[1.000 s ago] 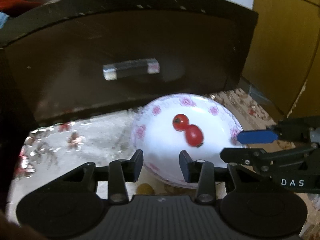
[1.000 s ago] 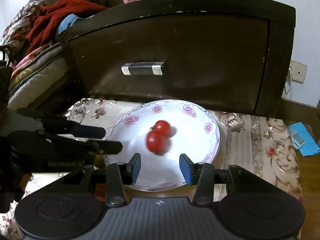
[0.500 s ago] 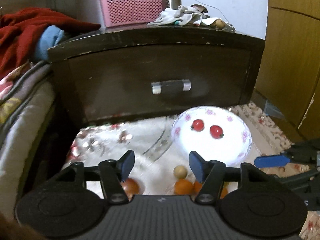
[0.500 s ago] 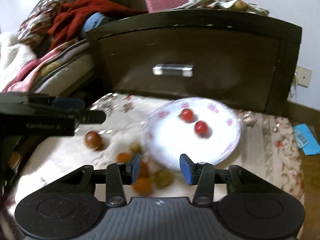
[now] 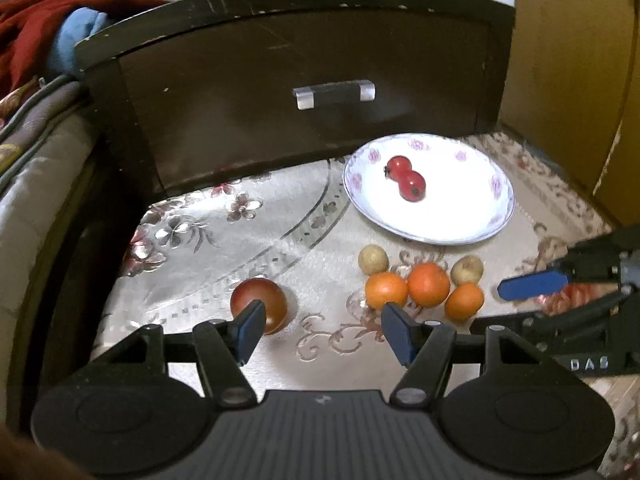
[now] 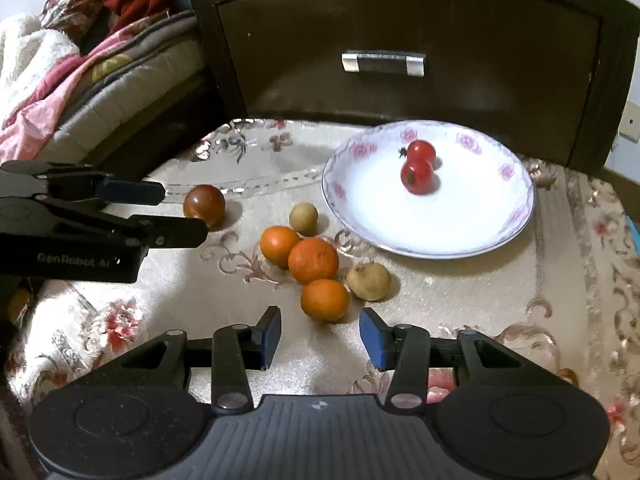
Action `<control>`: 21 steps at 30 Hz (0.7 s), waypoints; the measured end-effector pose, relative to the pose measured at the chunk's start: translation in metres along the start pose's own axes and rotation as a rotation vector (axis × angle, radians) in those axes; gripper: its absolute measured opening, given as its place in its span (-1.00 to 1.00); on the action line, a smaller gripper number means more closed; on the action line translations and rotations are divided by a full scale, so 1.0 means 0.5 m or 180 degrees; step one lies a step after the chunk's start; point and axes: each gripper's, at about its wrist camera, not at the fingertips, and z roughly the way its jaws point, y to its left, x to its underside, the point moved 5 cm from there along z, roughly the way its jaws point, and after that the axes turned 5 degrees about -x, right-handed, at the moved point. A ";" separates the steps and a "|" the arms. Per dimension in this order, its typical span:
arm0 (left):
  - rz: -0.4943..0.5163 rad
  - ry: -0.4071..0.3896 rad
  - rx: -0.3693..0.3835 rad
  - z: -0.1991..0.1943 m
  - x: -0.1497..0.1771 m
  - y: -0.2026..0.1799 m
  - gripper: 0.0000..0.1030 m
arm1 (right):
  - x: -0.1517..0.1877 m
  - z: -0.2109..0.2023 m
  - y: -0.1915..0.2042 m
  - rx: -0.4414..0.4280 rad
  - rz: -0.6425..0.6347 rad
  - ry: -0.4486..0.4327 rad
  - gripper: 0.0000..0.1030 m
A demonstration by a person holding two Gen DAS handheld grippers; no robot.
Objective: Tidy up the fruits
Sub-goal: 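Grasp the large dark red tomato with the left gripper while the right gripper grasps an orange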
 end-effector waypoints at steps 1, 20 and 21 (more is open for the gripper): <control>0.0014 -0.0001 -0.0006 0.004 0.003 0.004 0.36 | 0.000 0.004 0.000 -0.0010 0.0003 0.0000 -0.25; -0.0225 0.0098 -0.0138 0.117 0.004 0.072 0.36 | 0.000 0.043 -0.002 -0.0079 0.0052 -0.0037 -0.22; -0.0232 0.0113 -0.0144 0.121 0.005 0.074 0.36 | 0.000 0.043 -0.002 -0.0082 0.0056 -0.0043 -0.22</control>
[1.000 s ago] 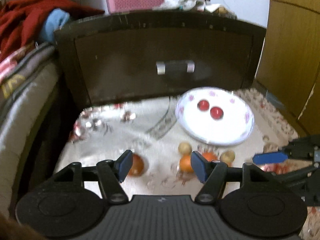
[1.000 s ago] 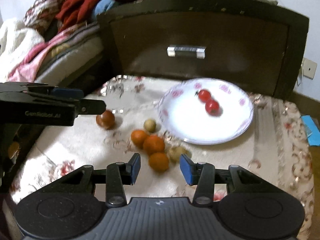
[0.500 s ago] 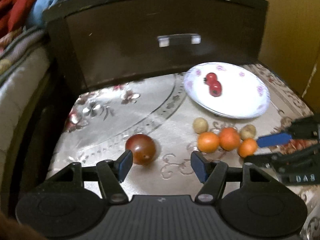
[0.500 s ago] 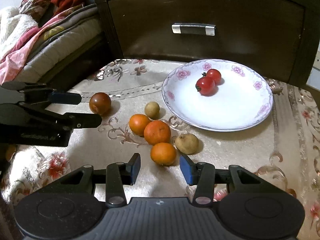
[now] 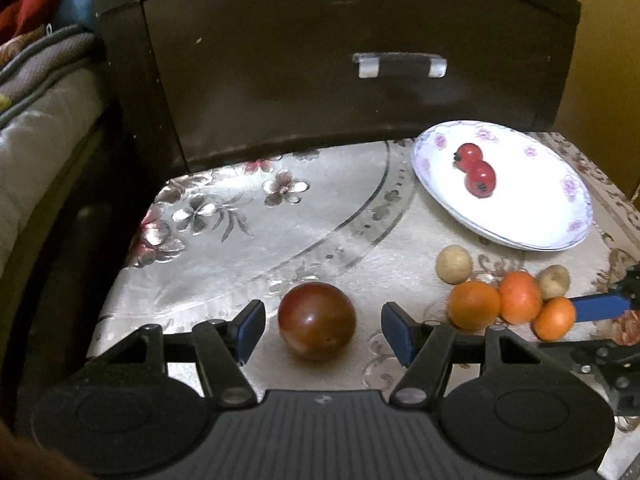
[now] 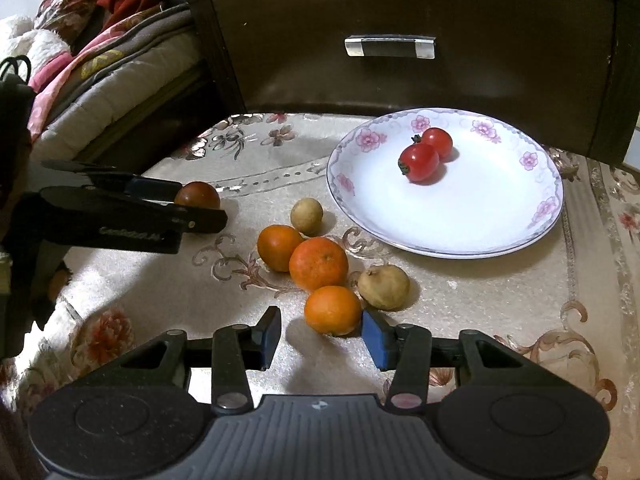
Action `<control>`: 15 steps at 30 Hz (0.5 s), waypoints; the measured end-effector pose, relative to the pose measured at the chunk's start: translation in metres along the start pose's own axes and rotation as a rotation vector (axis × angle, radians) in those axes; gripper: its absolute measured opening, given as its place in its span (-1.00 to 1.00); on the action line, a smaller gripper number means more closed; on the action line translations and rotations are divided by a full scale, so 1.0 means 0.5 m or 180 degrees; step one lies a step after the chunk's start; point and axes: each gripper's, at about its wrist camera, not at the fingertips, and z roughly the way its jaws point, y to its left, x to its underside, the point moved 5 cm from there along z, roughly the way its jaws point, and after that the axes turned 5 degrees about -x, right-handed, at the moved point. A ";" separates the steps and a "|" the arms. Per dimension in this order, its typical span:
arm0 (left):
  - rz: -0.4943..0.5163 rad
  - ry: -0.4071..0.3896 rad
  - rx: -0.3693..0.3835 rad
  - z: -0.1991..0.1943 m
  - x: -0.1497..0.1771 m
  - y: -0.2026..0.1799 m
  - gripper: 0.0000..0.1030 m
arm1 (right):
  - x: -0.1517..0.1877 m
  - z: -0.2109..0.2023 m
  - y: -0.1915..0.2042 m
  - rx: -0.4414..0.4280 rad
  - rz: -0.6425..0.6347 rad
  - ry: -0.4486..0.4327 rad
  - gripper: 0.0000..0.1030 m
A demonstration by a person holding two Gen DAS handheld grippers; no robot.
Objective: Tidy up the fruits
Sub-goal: 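Grasp the large dark red tomato with the left gripper while the right gripper grasps an orange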
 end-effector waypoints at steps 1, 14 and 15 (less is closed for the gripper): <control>-0.0002 0.0021 -0.0006 0.005 0.001 0.000 0.36 | 0.000 0.001 0.000 -0.0004 0.0005 -0.0005 -0.22; -0.0032 0.0093 -0.0020 0.020 0.002 -0.012 0.07 | -0.003 0.002 -0.002 0.0015 0.0014 -0.0022 -0.30; -0.0055 0.0099 -0.0011 0.021 0.002 -0.010 0.06 | -0.003 0.001 -0.004 0.0021 0.0022 -0.0025 -0.34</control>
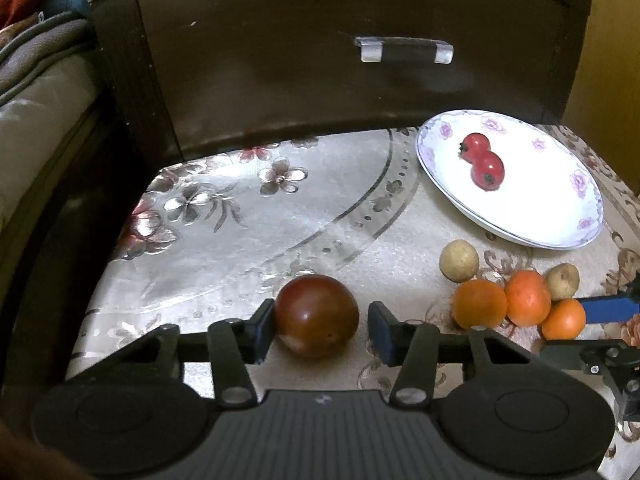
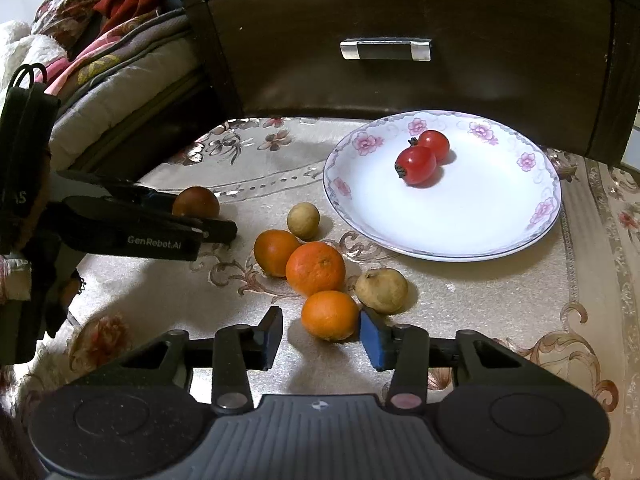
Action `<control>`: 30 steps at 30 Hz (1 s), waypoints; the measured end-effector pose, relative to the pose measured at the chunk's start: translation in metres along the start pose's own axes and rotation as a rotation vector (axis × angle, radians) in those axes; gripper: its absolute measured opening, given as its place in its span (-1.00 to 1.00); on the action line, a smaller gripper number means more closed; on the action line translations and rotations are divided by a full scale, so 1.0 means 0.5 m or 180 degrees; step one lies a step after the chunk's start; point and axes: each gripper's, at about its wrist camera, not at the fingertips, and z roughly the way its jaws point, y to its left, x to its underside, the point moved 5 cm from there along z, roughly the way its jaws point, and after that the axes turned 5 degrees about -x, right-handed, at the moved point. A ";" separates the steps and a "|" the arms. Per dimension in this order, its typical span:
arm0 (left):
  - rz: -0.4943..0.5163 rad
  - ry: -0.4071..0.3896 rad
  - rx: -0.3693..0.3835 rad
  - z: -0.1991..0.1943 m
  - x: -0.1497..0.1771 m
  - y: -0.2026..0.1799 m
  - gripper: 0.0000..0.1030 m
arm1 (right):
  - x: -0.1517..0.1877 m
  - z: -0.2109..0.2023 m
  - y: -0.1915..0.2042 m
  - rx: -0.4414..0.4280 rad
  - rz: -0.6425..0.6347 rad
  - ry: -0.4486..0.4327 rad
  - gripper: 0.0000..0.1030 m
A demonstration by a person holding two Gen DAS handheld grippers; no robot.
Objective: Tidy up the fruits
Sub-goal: 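Grasp the large dark red tomato with the left gripper while the right gripper grasps an orange, then carry the dark tomato and orange onto the plate and release them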
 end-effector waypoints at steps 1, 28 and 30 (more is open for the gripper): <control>-0.0020 0.0001 0.0010 0.001 0.000 0.001 0.05 | -0.001 0.000 -0.001 0.0000 0.0014 -0.0002 -0.34; 0.0017 0.0066 0.0176 -0.030 -0.004 -0.023 -0.08 | 0.000 -0.014 -0.003 0.0027 0.0028 0.0016 -0.52; 0.0034 0.0069 0.0189 -0.034 -0.003 -0.027 -0.08 | -0.001 -0.017 -0.001 0.0027 0.0029 0.0008 -0.52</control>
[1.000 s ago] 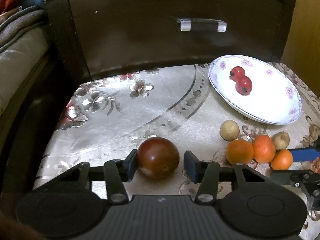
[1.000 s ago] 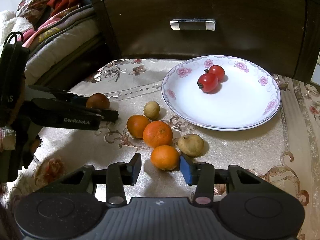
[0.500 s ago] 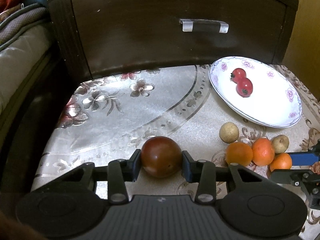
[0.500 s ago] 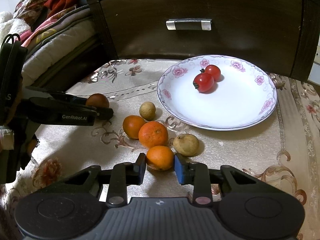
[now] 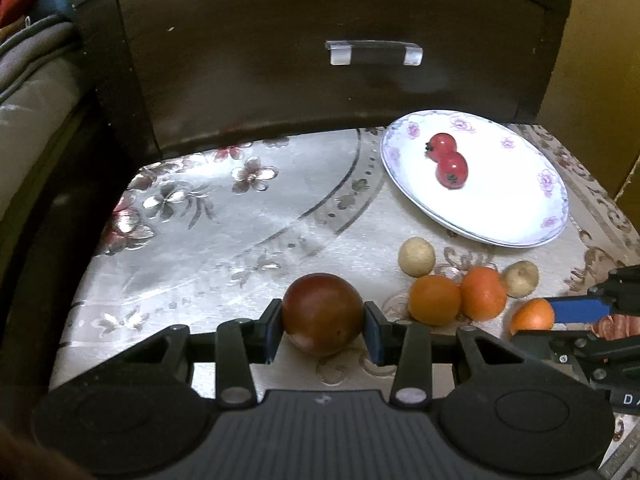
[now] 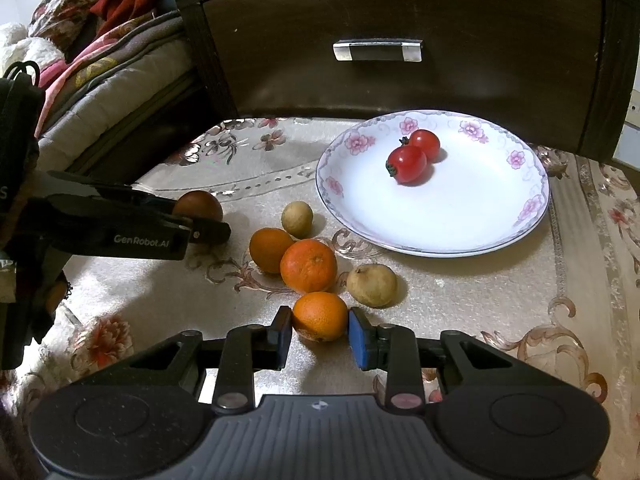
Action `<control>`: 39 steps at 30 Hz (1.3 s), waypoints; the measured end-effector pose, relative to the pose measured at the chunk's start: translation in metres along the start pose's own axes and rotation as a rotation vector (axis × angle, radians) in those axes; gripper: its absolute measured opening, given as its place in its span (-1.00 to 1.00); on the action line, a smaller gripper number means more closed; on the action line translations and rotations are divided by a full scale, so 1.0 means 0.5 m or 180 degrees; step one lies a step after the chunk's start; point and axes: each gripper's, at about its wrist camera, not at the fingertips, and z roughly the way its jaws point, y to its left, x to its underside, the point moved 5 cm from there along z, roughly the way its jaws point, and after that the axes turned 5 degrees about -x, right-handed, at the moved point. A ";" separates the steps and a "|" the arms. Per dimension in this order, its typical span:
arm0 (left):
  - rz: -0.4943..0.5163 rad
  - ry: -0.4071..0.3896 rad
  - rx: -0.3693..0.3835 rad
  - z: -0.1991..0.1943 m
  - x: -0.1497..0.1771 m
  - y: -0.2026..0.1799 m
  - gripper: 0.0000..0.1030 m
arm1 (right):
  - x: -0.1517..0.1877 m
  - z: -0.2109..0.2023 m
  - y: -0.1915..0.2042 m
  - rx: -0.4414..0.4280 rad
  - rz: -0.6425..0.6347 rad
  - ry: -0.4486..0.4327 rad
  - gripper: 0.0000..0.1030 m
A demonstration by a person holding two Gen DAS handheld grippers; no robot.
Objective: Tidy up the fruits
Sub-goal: 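Carry the dark tomato and orange onto the plate and release them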
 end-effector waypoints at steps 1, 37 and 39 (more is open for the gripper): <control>0.0002 0.0004 0.0017 -0.002 0.000 -0.002 -0.08 | -0.001 -0.002 0.001 -0.0002 -0.0004 -0.0007 -0.52; 0.0221 -0.0269 0.0428 -0.008 -0.113 -0.167 -0.08 | -0.093 -0.066 -0.123 0.0302 0.0288 -0.0462 -0.52; 0.0225 -0.0268 0.0433 -0.004 -0.114 -0.169 -0.08 | -0.091 -0.062 -0.127 0.0302 0.0293 -0.0449 -0.52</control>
